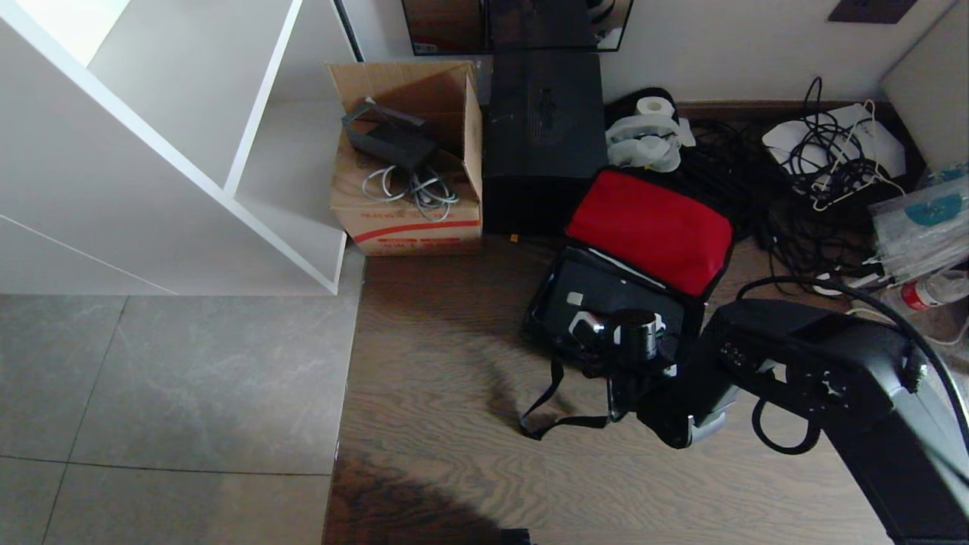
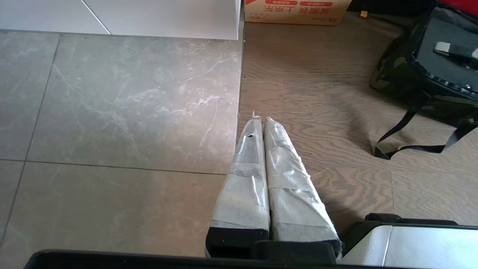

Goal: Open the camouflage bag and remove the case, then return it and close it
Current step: Grip the handle

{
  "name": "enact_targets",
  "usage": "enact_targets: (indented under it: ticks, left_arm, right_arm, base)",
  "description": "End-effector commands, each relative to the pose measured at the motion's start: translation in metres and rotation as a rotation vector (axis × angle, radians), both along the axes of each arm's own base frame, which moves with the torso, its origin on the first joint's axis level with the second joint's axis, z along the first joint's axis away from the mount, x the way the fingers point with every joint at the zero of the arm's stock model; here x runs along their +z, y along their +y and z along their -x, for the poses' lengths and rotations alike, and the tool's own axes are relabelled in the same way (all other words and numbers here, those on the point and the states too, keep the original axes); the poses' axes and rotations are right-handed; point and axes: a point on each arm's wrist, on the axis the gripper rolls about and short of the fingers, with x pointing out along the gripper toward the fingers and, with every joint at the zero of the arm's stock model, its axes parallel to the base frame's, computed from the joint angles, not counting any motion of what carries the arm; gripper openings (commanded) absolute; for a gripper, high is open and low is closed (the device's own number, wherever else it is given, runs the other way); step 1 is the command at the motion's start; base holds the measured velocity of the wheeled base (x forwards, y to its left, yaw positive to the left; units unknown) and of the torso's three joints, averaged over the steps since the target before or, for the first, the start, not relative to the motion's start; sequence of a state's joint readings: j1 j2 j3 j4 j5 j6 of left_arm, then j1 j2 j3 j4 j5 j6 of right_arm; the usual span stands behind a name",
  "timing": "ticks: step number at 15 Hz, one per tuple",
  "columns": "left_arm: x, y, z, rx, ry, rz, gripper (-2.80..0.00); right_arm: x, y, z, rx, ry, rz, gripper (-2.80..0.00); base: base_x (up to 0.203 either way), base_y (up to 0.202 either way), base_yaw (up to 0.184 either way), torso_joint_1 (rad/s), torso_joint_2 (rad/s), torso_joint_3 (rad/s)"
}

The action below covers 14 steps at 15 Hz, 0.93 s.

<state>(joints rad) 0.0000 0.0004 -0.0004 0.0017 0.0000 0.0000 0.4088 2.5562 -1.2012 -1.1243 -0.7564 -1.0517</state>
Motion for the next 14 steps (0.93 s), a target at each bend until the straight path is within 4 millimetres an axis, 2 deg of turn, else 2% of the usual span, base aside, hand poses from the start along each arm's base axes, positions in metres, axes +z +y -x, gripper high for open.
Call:
enact_targets:
  ticks: [1, 4, 8, 10, 14]
  left_arm:
    - [0.000, 0.000, 0.000, 0.000, -0.002, 0.000, -2.80]
    - [0.000, 0.000, 0.000, 0.000, 0.000, 0.000, -2.80]
    - [0.000, 0.000, 0.000, 0.000, 0.000, 0.000, -2.80]
    - [0.000, 0.000, 0.000, 0.000, 0.000, 0.001, -2.80]
    - [0.000, 0.000, 0.000, 0.000, 0.000, 0.000, -2.80]
  right_arm:
    - [-0.008, -0.003, -0.010, -0.017, -0.013, 0.000, 0.00]
    - [-0.002, -0.007, -0.025, -0.036, -0.063, -0.016, 0.00]
    - [-0.005, -0.009, -0.027, -0.038, -0.060, -0.012, 0.00]
    - [0.001, -0.011, -0.021, -0.036, -0.043, -0.006, 0.00]
    - [0.043, -0.022, 0.012, -0.038, -0.036, -0.023, 0.00]
  base:
    - [0.000, 0.000, 0.000, 0.000, 0.00, 0.000]
    - [0.000, 0.000, 0.000, 0.000, 0.00, 0.000]
    - [0.000, 0.000, 0.000, 0.000, 0.00, 0.000]
    - [0.000, 0.000, 0.000, 0.000, 0.00, 0.000]
    - [0.000, 0.000, 0.000, 0.000, 0.00, 0.000]
